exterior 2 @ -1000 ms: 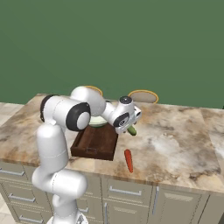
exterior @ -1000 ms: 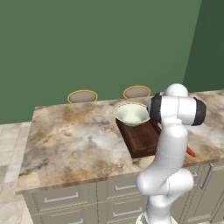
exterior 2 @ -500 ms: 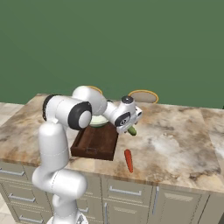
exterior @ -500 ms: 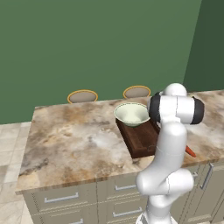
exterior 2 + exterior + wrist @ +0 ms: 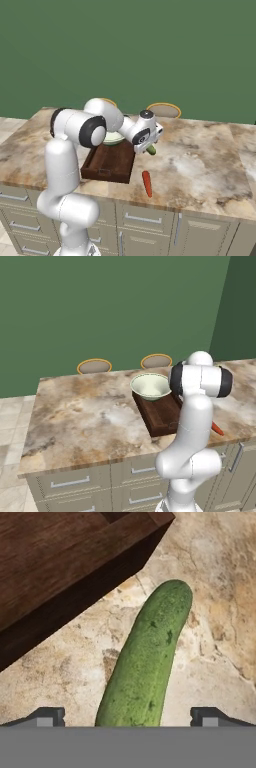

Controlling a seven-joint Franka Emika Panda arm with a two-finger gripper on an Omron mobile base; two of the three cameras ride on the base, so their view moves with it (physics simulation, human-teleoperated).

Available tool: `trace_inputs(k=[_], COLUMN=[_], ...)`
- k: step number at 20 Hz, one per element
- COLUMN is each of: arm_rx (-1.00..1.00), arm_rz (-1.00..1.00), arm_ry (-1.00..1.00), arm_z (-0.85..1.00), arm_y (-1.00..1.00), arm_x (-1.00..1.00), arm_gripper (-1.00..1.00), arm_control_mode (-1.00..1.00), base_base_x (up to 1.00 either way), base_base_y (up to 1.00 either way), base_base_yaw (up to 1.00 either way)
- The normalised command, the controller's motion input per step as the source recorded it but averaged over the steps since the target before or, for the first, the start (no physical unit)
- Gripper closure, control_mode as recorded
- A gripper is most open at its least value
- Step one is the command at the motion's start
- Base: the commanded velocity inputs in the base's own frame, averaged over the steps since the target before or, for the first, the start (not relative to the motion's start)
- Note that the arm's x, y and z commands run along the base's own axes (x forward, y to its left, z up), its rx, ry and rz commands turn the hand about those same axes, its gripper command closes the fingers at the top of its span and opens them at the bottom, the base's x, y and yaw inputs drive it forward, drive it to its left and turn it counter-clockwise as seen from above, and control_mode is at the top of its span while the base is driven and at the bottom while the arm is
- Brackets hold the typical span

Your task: Place the two vegetables and bowl onto the tray for setting up a vegetable dip station.

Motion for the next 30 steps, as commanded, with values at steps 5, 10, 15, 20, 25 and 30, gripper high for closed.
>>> trace_inputs(k=[5,10,15,20,25,30], arm_rx=[0.0,0.0,0.0,0.0,0.0,0.0], arm_rz=[0.0,0.0,0.0,0.0,0.0,0.0], arm_ry=[0.04,0.04,0.04,0.04,0.03,0.0], arm_z=[-0.07,-0.08,-0.08,-0.09,-0.05,0.0], arm_y=[0.0,0.0,0.0,0.0,-0.01,0.0], arm_x=[0.0,0.04,0.07,0.12,0.04,0.12], arm_gripper=[-1.0,-1.0,-1.0,1.0,1.0,1.0], arm_control_mode=[-1.0,-1.0,-1.0,-1.0,-1.0,-1.0], base_base_x=[0.0,0.0,0.0,0.0,0.0,0.0], base_base_y=[0.0,0.0,0.0,0.0,0.0,0.0], base_base_yaw=[0.0,0.0,0.0,0.0,0.0,0.0])
